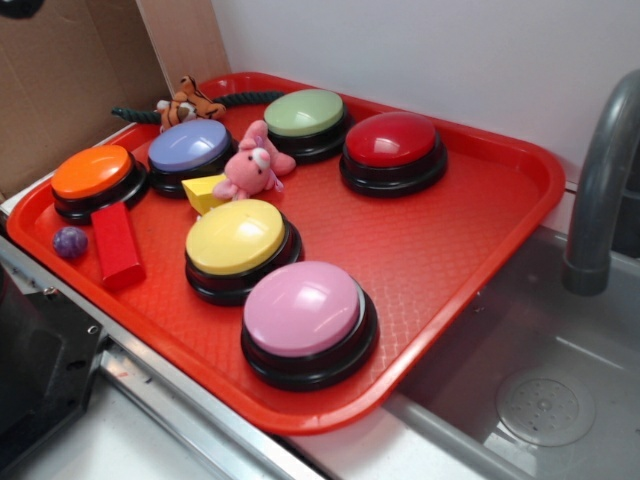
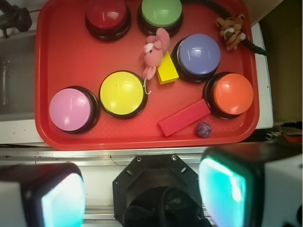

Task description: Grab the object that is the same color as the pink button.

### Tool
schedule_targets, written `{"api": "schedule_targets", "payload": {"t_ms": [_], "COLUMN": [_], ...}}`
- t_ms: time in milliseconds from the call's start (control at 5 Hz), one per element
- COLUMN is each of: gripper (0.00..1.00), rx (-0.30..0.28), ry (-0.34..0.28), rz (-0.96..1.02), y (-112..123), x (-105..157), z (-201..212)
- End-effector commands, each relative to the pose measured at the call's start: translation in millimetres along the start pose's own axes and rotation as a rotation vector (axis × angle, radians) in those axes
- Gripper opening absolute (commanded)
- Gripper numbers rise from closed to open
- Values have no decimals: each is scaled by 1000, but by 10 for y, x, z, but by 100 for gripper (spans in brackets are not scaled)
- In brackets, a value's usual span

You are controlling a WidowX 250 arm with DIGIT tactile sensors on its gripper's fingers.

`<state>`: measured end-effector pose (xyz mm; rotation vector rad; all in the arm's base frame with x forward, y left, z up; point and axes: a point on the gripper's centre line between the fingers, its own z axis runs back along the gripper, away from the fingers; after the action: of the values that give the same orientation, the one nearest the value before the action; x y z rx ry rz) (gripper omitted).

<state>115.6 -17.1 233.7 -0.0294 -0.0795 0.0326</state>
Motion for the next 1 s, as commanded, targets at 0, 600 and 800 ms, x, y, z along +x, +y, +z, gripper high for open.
{"api": "schedule_targets", "payload": {"t_ms": [0,600,800], "gripper": [100,100,100], "rx": [0,213,230], "ry": [0,-26,-11], "rz": [0,306,358], "y": [0,119,227], "x": [0,700,894], "z": [0,-789,-1056]}}
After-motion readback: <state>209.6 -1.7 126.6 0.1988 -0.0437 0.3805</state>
